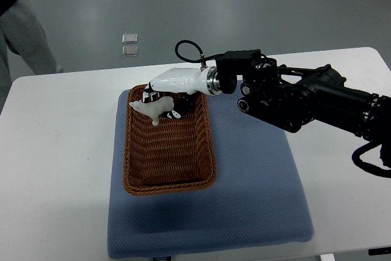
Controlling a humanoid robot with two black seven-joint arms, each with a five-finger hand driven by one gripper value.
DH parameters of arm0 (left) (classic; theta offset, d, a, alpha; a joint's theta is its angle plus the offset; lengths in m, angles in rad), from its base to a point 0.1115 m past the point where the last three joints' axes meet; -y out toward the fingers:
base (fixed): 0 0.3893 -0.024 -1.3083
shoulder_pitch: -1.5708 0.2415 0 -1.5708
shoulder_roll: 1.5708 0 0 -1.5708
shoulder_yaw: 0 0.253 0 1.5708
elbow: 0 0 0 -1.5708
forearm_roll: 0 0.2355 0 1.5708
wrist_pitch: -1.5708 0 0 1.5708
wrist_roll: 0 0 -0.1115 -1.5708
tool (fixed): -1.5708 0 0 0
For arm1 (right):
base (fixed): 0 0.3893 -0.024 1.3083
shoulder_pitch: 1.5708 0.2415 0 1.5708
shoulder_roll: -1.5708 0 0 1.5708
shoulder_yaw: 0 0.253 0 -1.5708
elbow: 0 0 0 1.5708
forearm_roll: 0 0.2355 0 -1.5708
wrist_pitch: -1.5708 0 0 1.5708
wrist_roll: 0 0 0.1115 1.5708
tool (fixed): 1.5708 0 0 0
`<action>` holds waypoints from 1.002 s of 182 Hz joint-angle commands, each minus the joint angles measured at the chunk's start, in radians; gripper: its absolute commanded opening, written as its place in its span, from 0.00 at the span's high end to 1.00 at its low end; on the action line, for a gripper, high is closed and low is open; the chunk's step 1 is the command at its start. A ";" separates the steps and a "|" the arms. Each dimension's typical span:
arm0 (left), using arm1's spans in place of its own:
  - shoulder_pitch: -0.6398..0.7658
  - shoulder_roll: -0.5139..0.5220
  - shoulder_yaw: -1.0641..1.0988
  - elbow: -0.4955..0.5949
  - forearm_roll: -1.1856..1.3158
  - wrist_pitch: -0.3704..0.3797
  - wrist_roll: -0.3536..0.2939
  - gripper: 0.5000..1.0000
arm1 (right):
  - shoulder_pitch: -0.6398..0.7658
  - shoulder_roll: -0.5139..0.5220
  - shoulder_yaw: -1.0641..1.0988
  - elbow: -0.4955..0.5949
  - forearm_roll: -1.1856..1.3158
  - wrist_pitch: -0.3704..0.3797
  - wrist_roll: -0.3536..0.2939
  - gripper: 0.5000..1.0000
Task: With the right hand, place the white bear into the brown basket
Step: 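Lift the bear and carry it over the brown wicker basket, then lower the bear into the basket and open the right hand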
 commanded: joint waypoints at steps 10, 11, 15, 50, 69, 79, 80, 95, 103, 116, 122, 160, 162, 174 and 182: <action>0.001 0.000 0.000 0.000 0.000 0.000 0.000 0.00 | -0.025 0.010 -0.044 -0.012 -0.001 -0.022 -0.001 1.00; 0.001 0.000 0.000 0.000 0.000 0.000 0.000 0.00 | -0.025 0.010 -0.044 -0.012 -0.001 -0.022 -0.001 1.00; 0.000 0.000 0.000 0.000 0.000 0.000 0.000 0.00 | -0.028 0.010 -0.049 -0.015 -0.001 -0.026 -0.001 1.00; 0.000 0.000 0.000 0.000 0.000 0.000 0.000 0.00 | -0.041 0.012 -0.055 -0.048 -0.006 -0.031 -0.001 1.00; 0.000 0.000 0.000 0.000 0.000 0.000 0.000 0.00 | -0.055 0.012 -0.056 -0.053 -0.007 -0.040 -0.001 1.00; 0.000 0.000 0.000 0.000 0.000 0.000 0.000 0.00 | -0.057 0.012 -0.055 -0.055 -0.009 -0.042 -0.001 1.00; 0.000 0.000 0.000 0.000 0.000 0.000 0.000 0.00 | -0.057 0.012 -0.055 -0.055 -0.009 -0.042 -0.001 1.00; 0.000 0.000 0.000 0.000 0.000 0.000 0.000 0.00 | -0.058 0.012 -0.056 -0.055 -0.009 -0.042 -0.001 0.99; 0.000 0.000 0.000 0.000 0.000 0.000 0.000 0.00 | -0.058 0.012 -0.056 -0.055 -0.009 -0.042 -0.001 0.97; 0.000 0.000 0.000 0.000 0.000 0.000 0.000 0.00 | -0.060 0.012 -0.056 -0.056 -0.010 -0.043 -0.001 0.94; 0.000 0.000 0.000 0.000 0.000 0.000 0.000 0.00 | -0.060 0.012 -0.055 -0.059 -0.010 -0.046 -0.001 0.89; 0.000 0.000 0.000 0.000 0.000 0.000 0.000 0.00 | -0.064 0.012 -0.055 -0.061 -0.007 -0.051 0.000 0.59; 0.000 0.000 0.000 0.000 0.000 0.000 0.000 0.00 | -0.064 0.012 -0.055 -0.061 -0.007 -0.051 0.000 0.57; 0.000 0.000 0.000 0.000 0.000 0.000 0.000 0.00 | -0.064 0.012 -0.053 -0.061 -0.007 -0.051 0.002 0.46; 0.000 0.000 0.000 0.000 0.000 0.000 0.000 0.00 | -0.064 0.012 -0.055 -0.061 -0.006 -0.051 0.002 0.45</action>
